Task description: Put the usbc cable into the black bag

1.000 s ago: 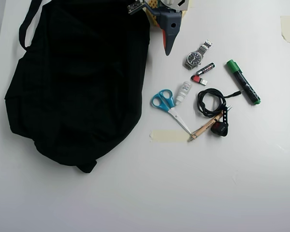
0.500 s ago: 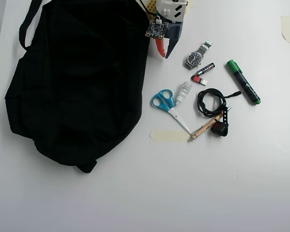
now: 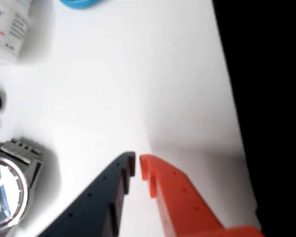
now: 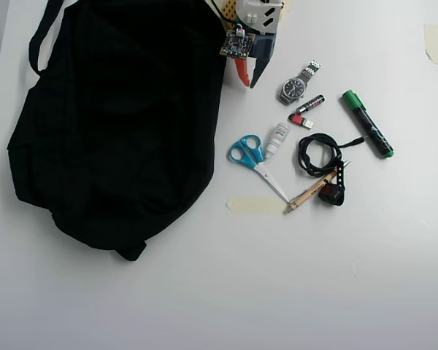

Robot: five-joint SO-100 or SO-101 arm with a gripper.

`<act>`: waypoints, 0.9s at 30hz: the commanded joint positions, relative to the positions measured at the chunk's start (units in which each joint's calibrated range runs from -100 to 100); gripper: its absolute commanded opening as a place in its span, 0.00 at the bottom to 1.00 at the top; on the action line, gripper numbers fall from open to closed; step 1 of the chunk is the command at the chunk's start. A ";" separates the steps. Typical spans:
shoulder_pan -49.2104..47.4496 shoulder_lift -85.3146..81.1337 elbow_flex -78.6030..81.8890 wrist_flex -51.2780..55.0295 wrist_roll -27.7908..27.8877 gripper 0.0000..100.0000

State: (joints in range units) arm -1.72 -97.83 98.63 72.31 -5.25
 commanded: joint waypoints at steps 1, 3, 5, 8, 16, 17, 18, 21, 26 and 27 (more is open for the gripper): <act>0.08 -0.67 0.65 -0.47 0.43 0.02; 0.08 -0.67 0.65 -0.47 0.43 0.02; 0.08 -0.67 0.65 -0.47 0.43 0.02; 0.08 -0.67 0.65 -0.47 0.43 0.02; 0.00 -0.76 -1.87 -3.14 0.01 0.02; -0.29 -0.76 -4.47 -5.21 0.01 0.02; -0.37 -0.76 -7.53 -7.53 -0.05 0.02; -0.59 -0.76 -15.26 -15.03 -0.10 0.02; -0.59 -0.76 -15.98 -18.73 0.43 0.02; -0.59 -0.76 -15.71 -19.42 0.43 0.02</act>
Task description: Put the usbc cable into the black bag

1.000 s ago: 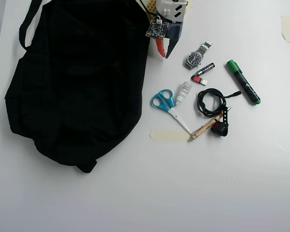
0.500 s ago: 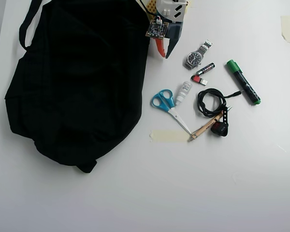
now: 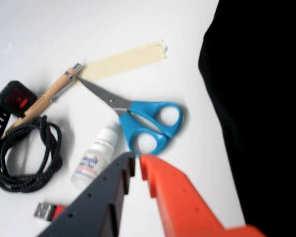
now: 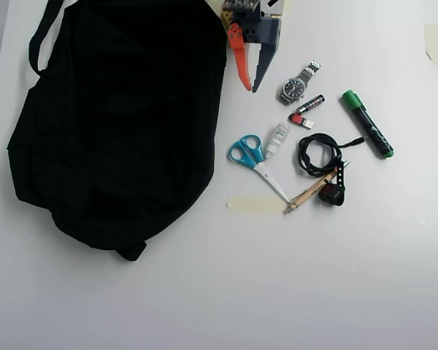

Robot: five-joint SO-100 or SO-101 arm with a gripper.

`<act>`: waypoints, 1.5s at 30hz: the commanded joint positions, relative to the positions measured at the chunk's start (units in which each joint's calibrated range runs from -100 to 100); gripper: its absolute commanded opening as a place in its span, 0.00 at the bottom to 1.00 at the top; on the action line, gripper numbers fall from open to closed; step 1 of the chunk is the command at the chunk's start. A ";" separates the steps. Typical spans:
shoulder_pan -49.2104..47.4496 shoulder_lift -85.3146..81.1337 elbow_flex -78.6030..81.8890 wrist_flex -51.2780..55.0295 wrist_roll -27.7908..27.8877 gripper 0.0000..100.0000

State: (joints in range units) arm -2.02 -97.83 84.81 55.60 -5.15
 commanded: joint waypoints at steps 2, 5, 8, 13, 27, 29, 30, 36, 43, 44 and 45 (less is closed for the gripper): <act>-0.90 -0.51 -2.78 -3.06 0.38 0.02; -4.11 0.99 -5.39 -0.56 0.33 0.02; -5.54 4.89 -9.70 3.31 -0.62 0.02; -6.73 17.25 -19.49 7.70 -3.55 0.02; -17.28 52.19 -36.65 8.74 -13.93 0.03; -18.62 54.93 -38.09 8.22 -14.56 0.07; -19.15 56.25 -38.72 7.88 -14.77 0.10; -20.20 65.05 -43.39 7.36 -16.29 0.30; -19.67 78.91 -51.93 7.88 -21.07 0.44; -19.52 80.99 -53.64 7.88 -21.70 0.45; -19.37 83.14 -55.34 7.88 -22.12 0.46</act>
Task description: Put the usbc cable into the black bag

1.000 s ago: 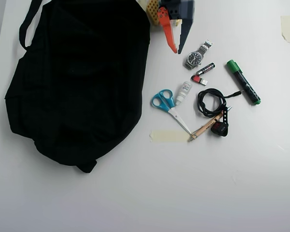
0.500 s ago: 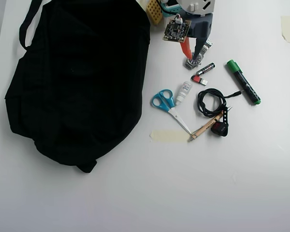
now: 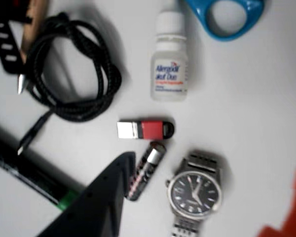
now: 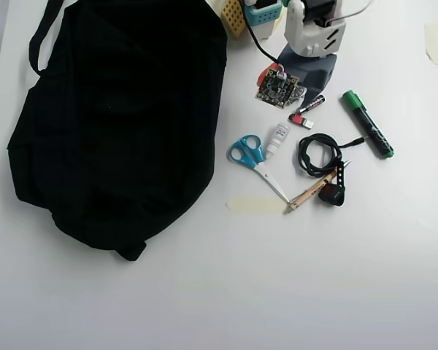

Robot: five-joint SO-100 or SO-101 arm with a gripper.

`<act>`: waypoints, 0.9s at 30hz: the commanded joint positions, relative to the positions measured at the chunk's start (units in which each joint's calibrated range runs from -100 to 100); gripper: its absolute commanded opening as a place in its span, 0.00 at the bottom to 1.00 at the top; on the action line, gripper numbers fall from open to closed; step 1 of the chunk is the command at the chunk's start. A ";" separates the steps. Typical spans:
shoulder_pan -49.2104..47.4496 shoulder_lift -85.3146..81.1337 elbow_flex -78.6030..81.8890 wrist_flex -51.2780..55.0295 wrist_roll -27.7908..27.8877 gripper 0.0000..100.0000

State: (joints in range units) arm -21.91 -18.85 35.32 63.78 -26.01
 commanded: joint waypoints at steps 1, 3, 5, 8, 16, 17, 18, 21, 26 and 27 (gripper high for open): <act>0.59 6.23 -7.74 -0.22 -1.31 0.47; 0.97 10.55 -11.96 0.30 -1.21 0.48; 1.04 14.70 -16.91 2.11 -1.10 0.48; 0.97 20.92 -26.43 6.85 -0.89 0.48; 0.37 35.20 -42.42 12.96 0.78 0.48; 0.29 36.44 -43.32 12.96 0.78 0.48; 0.22 37.44 -44.31 12.96 0.78 0.48; -0.23 39.93 -46.82 12.96 0.73 0.48; -0.83 41.50 -50.06 13.48 0.68 0.48; -1.20 41.50 -50.96 13.74 0.57 0.48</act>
State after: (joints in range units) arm -22.20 23.19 -10.92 76.65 -25.52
